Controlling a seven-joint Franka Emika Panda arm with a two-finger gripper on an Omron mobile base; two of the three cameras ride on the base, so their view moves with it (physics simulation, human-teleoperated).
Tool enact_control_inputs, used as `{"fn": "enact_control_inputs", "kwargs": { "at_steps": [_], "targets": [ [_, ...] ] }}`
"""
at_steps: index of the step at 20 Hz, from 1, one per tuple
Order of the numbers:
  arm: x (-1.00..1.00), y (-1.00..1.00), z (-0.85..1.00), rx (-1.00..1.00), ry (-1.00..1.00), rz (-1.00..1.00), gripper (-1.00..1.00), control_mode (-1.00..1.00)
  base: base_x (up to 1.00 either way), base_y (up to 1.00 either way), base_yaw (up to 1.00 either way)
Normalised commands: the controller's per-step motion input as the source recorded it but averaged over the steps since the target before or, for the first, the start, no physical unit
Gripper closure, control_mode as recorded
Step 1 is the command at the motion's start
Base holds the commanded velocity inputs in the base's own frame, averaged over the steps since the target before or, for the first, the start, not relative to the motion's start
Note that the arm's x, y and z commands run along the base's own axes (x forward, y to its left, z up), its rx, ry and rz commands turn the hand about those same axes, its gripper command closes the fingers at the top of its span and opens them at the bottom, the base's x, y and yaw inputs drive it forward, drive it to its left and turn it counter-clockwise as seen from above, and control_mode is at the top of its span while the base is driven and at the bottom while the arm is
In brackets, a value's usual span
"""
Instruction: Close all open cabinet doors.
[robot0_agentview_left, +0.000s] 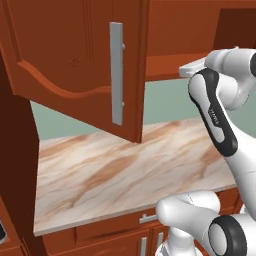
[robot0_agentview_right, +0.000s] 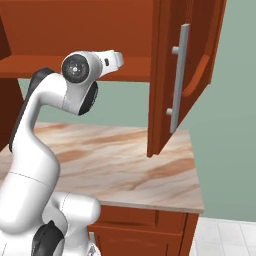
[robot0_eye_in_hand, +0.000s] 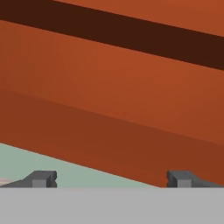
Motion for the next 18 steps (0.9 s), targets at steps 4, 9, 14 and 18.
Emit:
{"fn": "enact_control_inputs", "kwargs": {
  "at_steps": [4,9,14,18],
  "targets": [
    [0.0,0.0,0.0,0.0,0.0,0.0,-1.0,1.0,-0.06,-0.15,0.0],
    [0.0,0.0,0.0,0.0,0.0,0.0,-1.0,1.0,0.1,0.13,-0.01],
    [-0.35,0.1,0.0,0.0,-0.01,0.0,-1.0,-1.0,0.0,0.08,0.0],
    [-0.74,0.0,0.0,0.0,-0.15,0.0,-1.0,-1.0,0.0,0.0,0.0]
  ]
}}
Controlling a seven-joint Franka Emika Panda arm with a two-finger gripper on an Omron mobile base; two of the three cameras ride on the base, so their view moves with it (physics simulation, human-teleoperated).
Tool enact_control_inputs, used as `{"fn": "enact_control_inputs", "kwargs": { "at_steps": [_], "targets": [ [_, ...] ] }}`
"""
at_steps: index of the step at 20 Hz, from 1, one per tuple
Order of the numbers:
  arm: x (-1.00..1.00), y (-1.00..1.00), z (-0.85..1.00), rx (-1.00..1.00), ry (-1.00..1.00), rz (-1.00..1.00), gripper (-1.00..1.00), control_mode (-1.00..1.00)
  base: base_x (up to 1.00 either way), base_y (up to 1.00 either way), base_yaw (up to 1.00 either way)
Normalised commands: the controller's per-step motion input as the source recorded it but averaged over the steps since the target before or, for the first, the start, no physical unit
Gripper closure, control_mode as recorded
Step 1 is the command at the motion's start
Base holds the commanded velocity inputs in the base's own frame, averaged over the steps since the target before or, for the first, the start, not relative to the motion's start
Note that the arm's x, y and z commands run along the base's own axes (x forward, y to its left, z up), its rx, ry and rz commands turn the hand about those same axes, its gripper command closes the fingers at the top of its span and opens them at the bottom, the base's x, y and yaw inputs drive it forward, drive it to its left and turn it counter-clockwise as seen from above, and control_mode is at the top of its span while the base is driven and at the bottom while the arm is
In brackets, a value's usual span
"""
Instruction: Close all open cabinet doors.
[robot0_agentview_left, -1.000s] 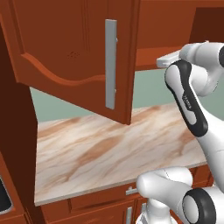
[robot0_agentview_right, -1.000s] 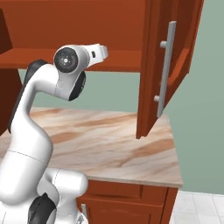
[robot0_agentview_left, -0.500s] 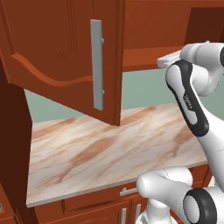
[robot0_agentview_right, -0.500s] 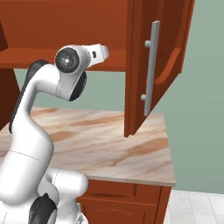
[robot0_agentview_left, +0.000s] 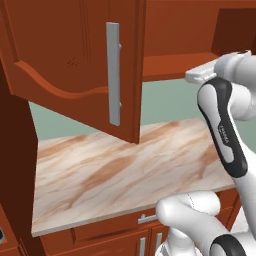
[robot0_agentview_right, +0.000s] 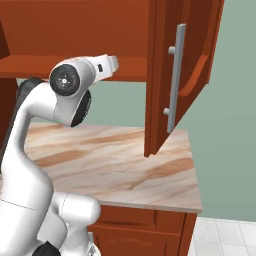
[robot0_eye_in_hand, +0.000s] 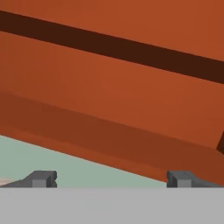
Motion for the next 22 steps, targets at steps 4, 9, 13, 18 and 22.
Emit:
{"fn": "enact_control_inputs", "kwargs": {
  "at_steps": [4,9,13,18,22],
  "targets": [
    [-0.77,0.0,0.0,0.0,-0.19,0.0,-1.0,-1.0,0.0,0.0,0.0],
    [-0.7,0.0,0.09,-0.05,-0.12,0.0,-1.0,-1.0,0.0,0.0,0.0],
    [-0.75,0.02,0.2,-0.08,-0.14,0.0,-1.0,-1.0,0.0,0.0,0.0],
    [-0.72,0.31,0.27,-0.18,-0.09,0.03,-1.0,-1.0,0.0,0.0,0.0],
    [-0.55,0.43,0.35,-0.29,0.02,0.01,-1.0,-1.0,0.0,0.0,0.0]
  ]
}}
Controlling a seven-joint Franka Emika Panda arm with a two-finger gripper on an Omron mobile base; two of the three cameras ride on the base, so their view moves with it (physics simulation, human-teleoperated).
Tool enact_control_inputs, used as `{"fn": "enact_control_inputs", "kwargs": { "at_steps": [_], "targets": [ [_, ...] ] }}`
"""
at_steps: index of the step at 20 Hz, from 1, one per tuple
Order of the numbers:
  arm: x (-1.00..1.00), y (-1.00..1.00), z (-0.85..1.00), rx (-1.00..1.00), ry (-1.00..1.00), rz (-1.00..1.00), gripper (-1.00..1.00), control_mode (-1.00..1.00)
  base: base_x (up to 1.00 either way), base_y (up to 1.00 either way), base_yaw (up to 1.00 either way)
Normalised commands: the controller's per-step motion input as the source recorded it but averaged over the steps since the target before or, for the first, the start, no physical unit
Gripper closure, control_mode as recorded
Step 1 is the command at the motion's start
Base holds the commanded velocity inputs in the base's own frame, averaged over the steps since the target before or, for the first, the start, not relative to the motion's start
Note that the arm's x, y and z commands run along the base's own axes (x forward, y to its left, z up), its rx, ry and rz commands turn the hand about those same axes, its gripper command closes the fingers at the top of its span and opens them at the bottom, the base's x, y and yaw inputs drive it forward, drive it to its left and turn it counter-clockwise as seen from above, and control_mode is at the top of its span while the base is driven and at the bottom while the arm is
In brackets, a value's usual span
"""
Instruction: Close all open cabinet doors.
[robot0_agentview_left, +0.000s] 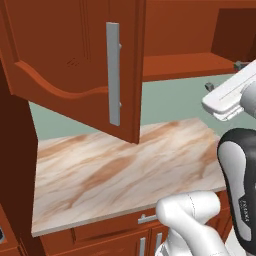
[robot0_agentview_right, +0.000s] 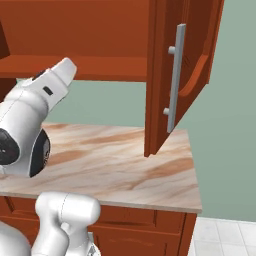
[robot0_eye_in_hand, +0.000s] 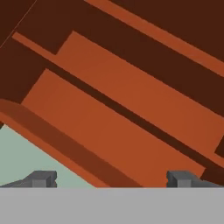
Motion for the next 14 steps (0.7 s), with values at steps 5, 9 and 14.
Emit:
{"fn": "enact_control_inputs", "kwargs": {
  "at_steps": [5,9,14],
  "targets": [
    [-0.66,0.39,0.24,-0.33,0.1,0.0,-1.0,-1.0,0.0,0.0,0.0],
    [-0.39,0.41,0.12,-0.35,0.3,0.0,-1.0,-1.0,0.0,0.0,0.0],
    [-0.12,0.44,0.0,-0.38,0.4,0.0,-1.0,-1.0,0.0,0.0,0.0]
  ]
}}
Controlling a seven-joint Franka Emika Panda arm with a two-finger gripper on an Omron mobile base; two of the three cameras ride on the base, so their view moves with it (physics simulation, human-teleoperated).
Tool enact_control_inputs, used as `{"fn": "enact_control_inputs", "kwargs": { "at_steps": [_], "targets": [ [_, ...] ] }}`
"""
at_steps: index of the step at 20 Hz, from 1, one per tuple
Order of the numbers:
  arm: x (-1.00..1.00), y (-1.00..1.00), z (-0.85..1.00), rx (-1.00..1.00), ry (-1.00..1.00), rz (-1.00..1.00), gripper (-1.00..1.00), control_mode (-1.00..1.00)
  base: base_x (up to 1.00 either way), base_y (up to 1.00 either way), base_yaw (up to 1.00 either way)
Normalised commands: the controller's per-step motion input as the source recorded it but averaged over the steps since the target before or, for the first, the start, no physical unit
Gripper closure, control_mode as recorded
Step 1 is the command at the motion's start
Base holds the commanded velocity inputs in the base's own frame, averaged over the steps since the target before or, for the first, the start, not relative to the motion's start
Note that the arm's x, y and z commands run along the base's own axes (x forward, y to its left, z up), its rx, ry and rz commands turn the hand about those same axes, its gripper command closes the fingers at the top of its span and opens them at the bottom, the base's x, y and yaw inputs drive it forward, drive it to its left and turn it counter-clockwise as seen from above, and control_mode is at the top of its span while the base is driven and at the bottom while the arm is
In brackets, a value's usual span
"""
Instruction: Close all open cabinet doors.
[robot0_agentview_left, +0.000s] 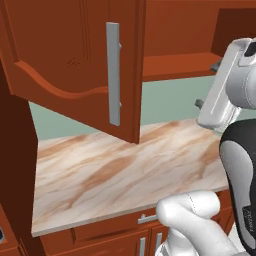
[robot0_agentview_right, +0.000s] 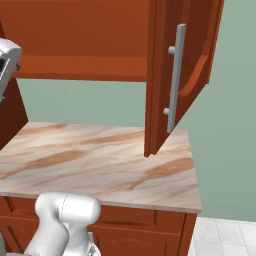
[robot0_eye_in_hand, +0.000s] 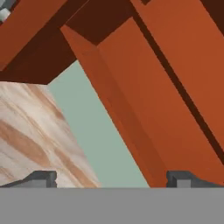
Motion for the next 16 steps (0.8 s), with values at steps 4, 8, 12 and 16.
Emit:
{"fn": "enact_control_inputs", "kwargs": {
  "at_steps": [4,8,12,16],
  "targets": [
    [-0.49,0.26,-0.12,-0.26,0.01,0.0,-1.0,-1.0,0.0,0.0,0.0],
    [-0.7,0.16,-0.3,-0.11,-0.27,0.0,-1.0,-1.0,0.0,0.0,0.0],
    [-0.69,0.21,-0.25,-0.09,-0.31,0.0,-1.0,-1.0,0.0,0.0,0.0],
    [-0.45,0.34,0.0,-0.06,-0.06,0.0,-1.0,-1.0,0.0,0.0,0.0]
  ]
}}
